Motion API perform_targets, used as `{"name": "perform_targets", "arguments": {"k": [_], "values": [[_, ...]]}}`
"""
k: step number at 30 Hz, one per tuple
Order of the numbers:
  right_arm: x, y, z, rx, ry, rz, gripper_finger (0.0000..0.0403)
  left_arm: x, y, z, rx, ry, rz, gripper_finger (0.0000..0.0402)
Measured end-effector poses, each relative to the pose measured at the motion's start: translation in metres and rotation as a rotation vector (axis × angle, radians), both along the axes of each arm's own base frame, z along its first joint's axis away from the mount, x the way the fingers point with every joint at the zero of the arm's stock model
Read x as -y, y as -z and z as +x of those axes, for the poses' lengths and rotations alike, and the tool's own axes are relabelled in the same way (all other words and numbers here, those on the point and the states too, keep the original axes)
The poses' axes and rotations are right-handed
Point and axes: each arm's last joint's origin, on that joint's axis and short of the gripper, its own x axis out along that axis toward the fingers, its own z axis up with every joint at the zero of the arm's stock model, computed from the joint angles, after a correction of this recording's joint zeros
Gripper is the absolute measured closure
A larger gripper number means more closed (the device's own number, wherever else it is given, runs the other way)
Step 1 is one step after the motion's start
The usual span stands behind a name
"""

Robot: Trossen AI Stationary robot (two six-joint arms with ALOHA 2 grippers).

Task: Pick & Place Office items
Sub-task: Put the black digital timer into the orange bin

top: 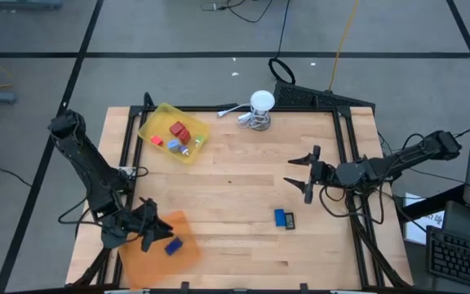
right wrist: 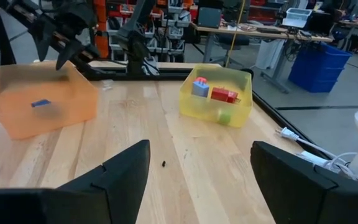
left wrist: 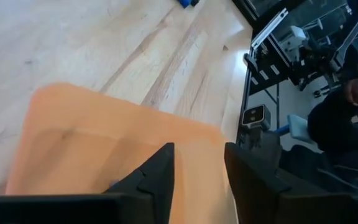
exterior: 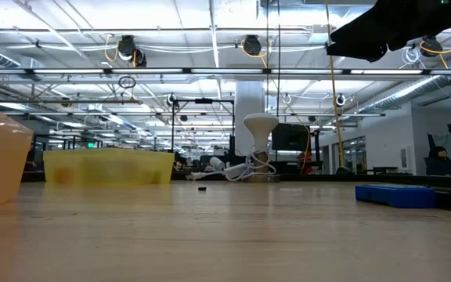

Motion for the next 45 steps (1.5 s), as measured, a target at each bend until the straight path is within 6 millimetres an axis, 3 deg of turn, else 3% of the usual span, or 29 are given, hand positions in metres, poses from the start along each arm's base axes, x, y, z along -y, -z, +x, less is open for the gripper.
{"name": "perform_targets", "arguments": {"k": [8,14,18,22,27,35,39,45], "values": [[0.001,0.001,0.000,0.000,-0.010,0.001,0.0137,0.001,-0.006,0.003,0.115,0.004,0.107,0.0224],[-0.011,0.008,0.000,-0.074,-0.229,-0.032,0.0137,0.005,-0.031,0.015,0.370,0.005,0.298,0.0203],[-0.023,0.019,-0.002,-0.164,-0.277,0.007,0.0137,-0.002,-0.047,0.026,0.481,-0.083,0.473,0.0195],[-0.040,0.031,-0.003,-0.238,-0.343,0.032,0.0137,-0.017,-0.051,0.042,0.477,-0.189,0.567,0.0194],[-0.063,0.045,-0.001,-0.297,-0.408,0.094,0.0137,-0.045,-0.041,0.068,0.394,-0.293,0.536,0.0191],[-0.090,0.075,-0.002,-0.467,-0.469,0.191,0.0130,-0.093,-0.010,0.123,0.283,-0.219,0.449,0.0147],[-0.096,0.093,0.001,-0.564,-0.461,0.232,0.0139,-0.112,-0.009,0.141,0.377,-0.195,0.500,0.0130],[-0.099,0.113,0.003,-0.664,-0.430,0.239,0.0144,-0.129,-0.013,0.153,0.502,-0.219,0.523,0.0130]]}}
